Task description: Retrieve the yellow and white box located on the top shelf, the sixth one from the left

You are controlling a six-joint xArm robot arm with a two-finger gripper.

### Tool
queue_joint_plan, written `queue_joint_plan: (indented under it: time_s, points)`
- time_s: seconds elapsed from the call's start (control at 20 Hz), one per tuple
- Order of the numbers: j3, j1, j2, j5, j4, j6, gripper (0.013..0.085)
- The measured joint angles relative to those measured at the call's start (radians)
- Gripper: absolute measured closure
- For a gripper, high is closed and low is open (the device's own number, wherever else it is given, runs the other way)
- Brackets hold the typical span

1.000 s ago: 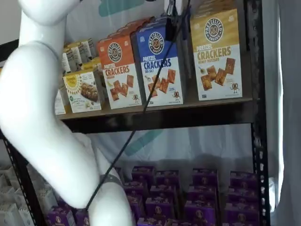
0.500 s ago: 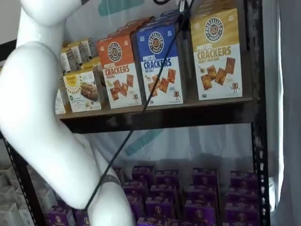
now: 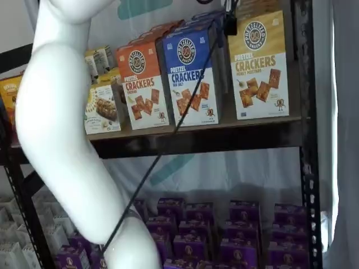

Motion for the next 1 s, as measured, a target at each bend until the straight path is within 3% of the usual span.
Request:
queue_joint_plan:
  time_s: [0.45,0.75,1.0]
  points:
    - [-0.078,0.056,0.086,0.015,-0.09,0.028,0.013]
    - [-0.075,0.079,0.1,-0.007,-0.117,0.034,0.013]
    - [-0.136,0.099,0.147,0.049,-0.168,0.054,0.013]
